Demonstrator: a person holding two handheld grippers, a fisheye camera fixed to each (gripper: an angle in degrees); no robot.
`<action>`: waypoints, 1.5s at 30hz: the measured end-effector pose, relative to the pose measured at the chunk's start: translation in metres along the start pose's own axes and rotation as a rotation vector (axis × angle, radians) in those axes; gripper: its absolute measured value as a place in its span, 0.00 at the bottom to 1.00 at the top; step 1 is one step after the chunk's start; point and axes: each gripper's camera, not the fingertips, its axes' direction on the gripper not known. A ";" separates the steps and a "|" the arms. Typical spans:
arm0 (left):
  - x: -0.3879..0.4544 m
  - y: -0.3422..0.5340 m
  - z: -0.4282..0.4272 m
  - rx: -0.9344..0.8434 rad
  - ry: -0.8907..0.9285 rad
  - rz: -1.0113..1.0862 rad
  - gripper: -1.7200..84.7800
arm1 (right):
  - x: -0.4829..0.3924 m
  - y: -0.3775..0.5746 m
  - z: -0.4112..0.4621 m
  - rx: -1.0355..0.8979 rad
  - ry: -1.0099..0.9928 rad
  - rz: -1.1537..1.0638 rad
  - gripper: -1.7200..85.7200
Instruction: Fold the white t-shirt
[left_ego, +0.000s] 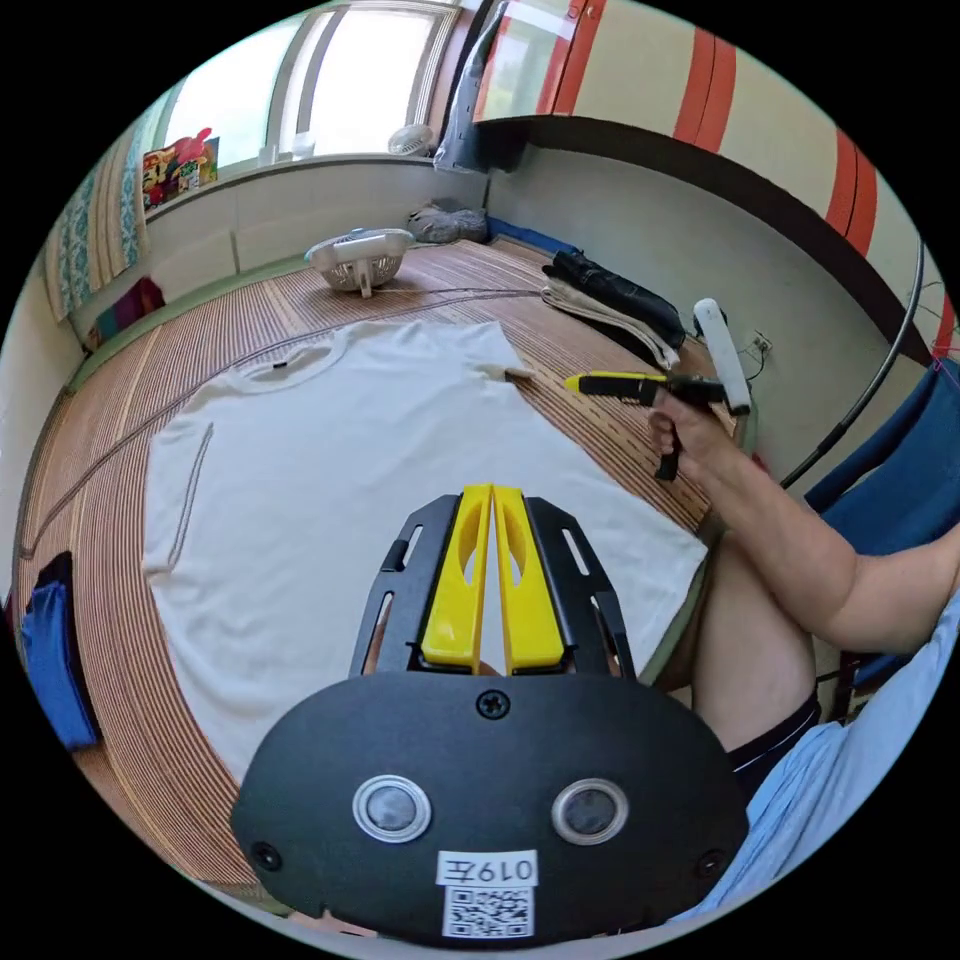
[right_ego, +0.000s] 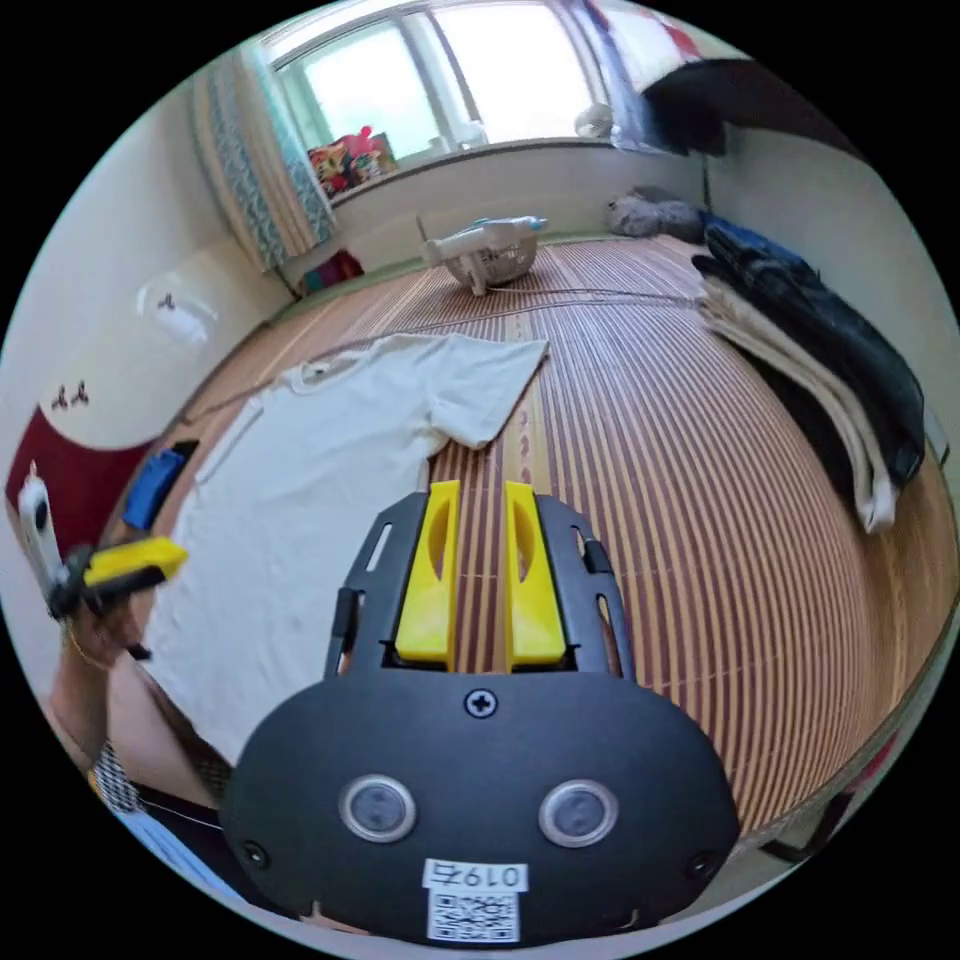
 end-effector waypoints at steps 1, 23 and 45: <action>0.000 -0.014 0.006 0.003 0.022 0.001 0.03 | -0.002 0.000 0.003 0.000 0.000 -0.018 0.11; 0.049 -0.454 0.260 -0.120 0.078 0.194 0.03 | 0.102 -0.020 0.043 -0.041 -0.396 0.366 0.11; 0.113 -0.656 0.450 -0.385 0.279 0.230 0.11 | 0.180 -0.025 0.067 0.090 -0.331 0.594 0.03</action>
